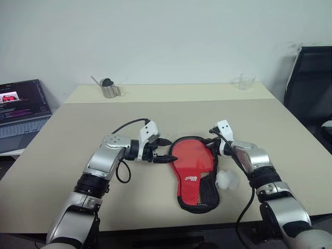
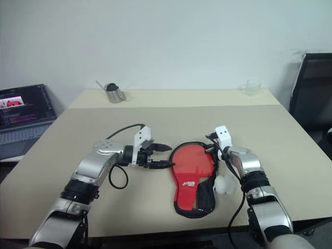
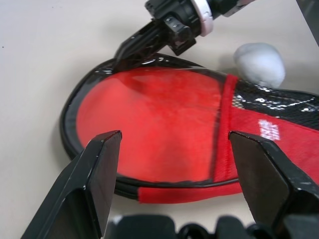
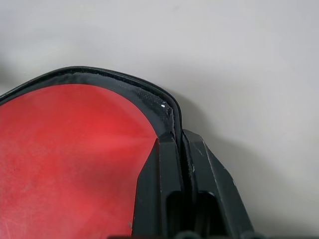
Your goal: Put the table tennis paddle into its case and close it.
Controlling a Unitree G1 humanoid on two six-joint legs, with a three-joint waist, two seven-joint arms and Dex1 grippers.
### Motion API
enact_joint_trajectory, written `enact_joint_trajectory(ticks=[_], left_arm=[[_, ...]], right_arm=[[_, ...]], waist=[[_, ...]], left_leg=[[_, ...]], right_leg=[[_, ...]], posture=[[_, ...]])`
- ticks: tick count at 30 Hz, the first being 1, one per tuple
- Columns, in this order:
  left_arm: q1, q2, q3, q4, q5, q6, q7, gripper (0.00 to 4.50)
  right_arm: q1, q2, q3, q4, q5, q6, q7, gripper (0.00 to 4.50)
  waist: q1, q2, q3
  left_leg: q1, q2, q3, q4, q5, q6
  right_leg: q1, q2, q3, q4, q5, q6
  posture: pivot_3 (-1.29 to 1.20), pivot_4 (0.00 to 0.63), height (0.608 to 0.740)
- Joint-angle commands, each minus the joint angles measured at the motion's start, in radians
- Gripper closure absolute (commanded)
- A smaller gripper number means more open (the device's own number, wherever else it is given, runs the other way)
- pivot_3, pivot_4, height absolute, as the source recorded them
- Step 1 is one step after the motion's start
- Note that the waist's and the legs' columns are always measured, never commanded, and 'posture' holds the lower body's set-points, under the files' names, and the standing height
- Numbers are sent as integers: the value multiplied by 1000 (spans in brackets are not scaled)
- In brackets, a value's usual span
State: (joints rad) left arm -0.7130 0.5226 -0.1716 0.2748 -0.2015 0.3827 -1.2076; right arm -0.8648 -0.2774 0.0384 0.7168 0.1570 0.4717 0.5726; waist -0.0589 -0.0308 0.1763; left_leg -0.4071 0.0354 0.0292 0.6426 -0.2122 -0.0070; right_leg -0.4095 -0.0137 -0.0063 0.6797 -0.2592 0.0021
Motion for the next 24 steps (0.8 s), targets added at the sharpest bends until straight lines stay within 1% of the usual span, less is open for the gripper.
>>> enact_joint_trajectory(ticks=[1,5,8,14,16,17,19,21,24], left_arm=[[-18,-5,-3,-46,-4,-5,9,754],[-25,-24,-12,-42,-4,-8,7,754],[-36,-42,-21,-29,-1,-16,6,754],[-69,-75,-36,15,10,-47,4,754],[-89,-93,-36,48,21,-66,27,754],[-97,-102,-35,64,27,-78,37,754],[-124,-138,-37,125,53,-125,85,754],[-142,-164,-49,176,80,-166,109,754],[-159,-212,-67,237,107,-219,128,754]], right_arm=[[-43,17,-13,32,-9,-59,-2,4487],[-42,11,-25,19,1,-38,27,4487],[-32,2,-36,-13,6,-17,41,3811],[-6,-15,-49,-84,8,27,36,1808],[1,-23,-58,-108,13,46,29,1109],[4,-26,-64,-121,17,60,29,834],[19,-50,-85,-187,31,103,26,162],[38,-78,-108,-257,45,149,17,162],[102,-156,-157,-433,88,250,27,162]], waist=[[0,0,0],[0,0,0],[2,0,0],[8,0,1],[14,0,1],[16,0,1],[23,0,1],[29,0,1],[33,0,1]], left_leg=[[0,0,0,0,0,0],[0,0,1,-1,0,0],[-1,0,1,-1,0,0],[-4,0,0,-2,0,0],[-7,-1,0,-2,0,0],[-9,-2,0,-1,0,0],[-12,-3,0,-1,0,0],[-13,-4,0,-1,0,0],[-15,-5,0,-1,0,0]], right_leg=[[0,0,0,0,0,0],[0,0,0,-1,0,0],[0,0,0,-1,0,0],[-3,0,0,-1,0,0],[-6,0,-1,-1,0,0],[-7,1,-1,-1,0,0],[-10,1,-1,-1,0,1],[-11,0,-1,-1,-1,2],[-12,-1,-1,-1,0,2]], posture=[[0,150,740],[0,150,740],[0,150,740],[0,150,740],[0,150,740],[0,150,740],[0,150,740],[0,150,740],[0,150,740]])
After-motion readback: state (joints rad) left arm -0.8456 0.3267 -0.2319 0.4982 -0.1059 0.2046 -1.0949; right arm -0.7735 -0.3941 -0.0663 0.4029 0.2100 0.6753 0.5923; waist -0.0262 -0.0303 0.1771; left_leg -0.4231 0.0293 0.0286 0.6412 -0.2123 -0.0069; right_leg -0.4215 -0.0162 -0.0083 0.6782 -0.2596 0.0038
